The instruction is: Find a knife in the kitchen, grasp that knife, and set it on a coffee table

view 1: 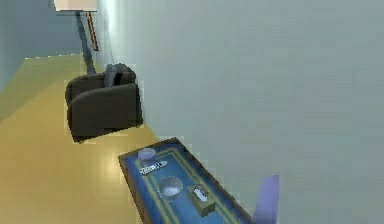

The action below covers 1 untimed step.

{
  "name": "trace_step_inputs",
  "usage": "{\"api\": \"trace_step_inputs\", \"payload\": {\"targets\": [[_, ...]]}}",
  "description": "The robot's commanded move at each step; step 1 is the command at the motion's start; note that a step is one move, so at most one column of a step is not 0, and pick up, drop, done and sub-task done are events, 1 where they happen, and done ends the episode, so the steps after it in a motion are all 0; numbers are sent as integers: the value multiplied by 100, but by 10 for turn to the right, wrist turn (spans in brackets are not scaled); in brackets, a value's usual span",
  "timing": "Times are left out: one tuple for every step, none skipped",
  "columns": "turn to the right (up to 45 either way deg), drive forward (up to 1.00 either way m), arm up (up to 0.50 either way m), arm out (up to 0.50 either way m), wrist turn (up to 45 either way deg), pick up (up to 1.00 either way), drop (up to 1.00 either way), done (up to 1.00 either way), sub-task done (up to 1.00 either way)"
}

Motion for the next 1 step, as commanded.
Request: {"api": "trace_step_inputs", "payload": {"targets": [[120, 0, 0, 0, 0, 0, 0, 0, 0]]}}
